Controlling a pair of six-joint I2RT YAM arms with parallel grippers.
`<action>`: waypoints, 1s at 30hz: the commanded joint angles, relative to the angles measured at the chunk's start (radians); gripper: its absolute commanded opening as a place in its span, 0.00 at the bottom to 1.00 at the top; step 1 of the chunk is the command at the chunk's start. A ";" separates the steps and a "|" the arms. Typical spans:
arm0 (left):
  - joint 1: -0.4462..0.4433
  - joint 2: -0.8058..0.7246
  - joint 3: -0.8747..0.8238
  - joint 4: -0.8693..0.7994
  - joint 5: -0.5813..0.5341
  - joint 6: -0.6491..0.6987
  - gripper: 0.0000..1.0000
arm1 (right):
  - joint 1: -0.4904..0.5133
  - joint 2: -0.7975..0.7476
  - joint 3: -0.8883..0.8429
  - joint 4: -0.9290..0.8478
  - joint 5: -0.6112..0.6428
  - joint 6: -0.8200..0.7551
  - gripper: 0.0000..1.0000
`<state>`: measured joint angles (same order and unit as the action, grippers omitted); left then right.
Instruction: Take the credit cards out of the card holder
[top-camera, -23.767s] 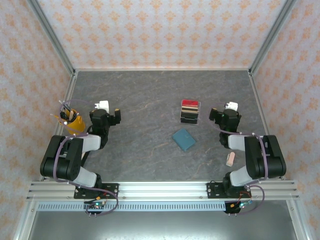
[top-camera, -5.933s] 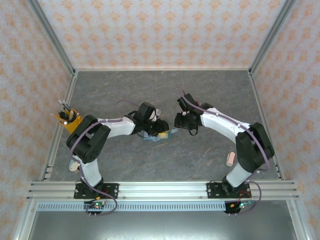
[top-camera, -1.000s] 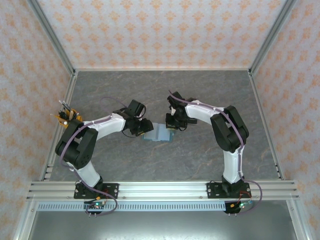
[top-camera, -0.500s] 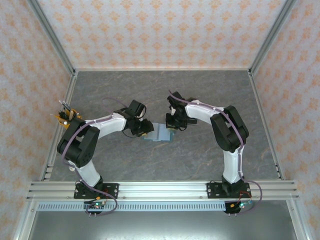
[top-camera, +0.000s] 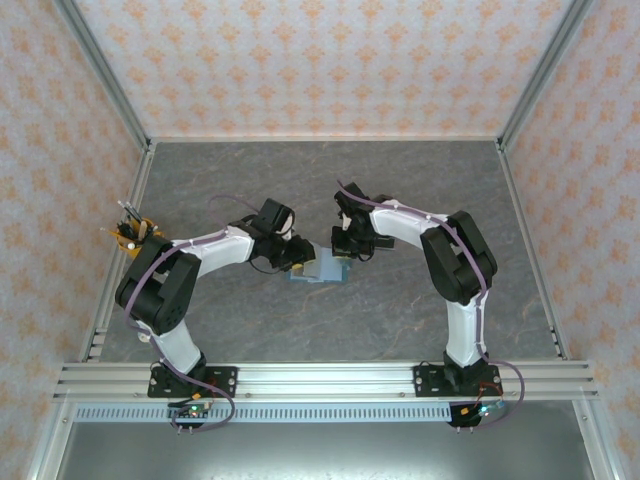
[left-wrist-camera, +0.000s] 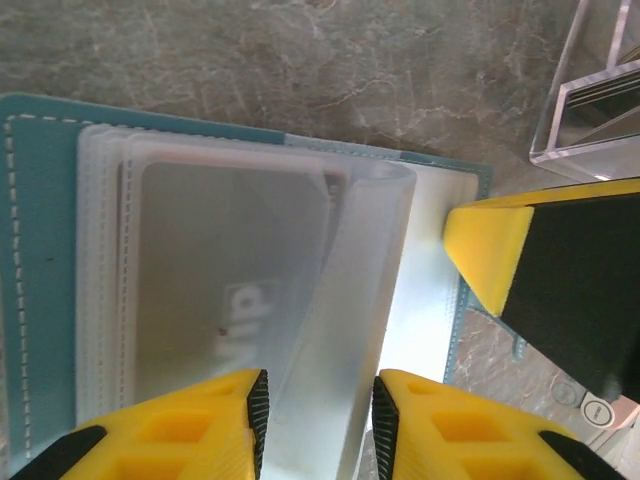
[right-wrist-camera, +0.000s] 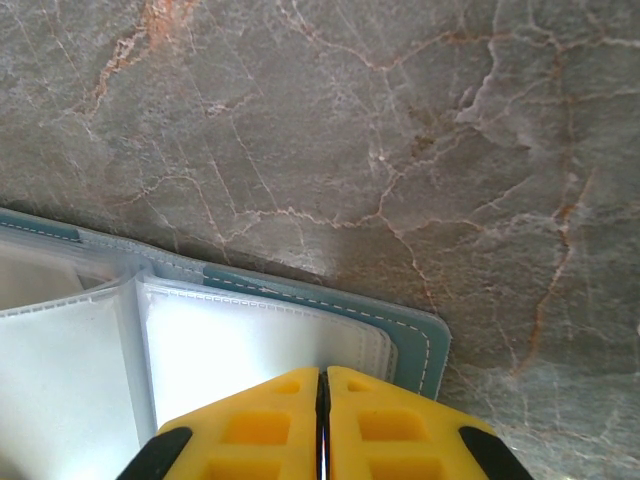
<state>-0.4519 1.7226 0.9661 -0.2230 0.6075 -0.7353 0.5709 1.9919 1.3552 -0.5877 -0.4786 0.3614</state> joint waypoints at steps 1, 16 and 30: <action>-0.007 0.013 0.004 0.041 0.032 -0.012 0.36 | 0.010 0.034 0.013 -0.042 0.028 -0.016 0.10; -0.066 0.086 0.018 0.173 0.089 -0.082 0.39 | 0.009 -0.067 -0.024 0.023 0.047 0.008 0.10; -0.088 0.066 0.019 0.242 0.115 -0.073 0.39 | -0.016 -0.265 -0.157 0.125 0.140 0.079 0.11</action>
<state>-0.5217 1.8046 0.9661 -0.0216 0.7033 -0.8074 0.5655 1.7779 1.2213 -0.4946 -0.3950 0.4129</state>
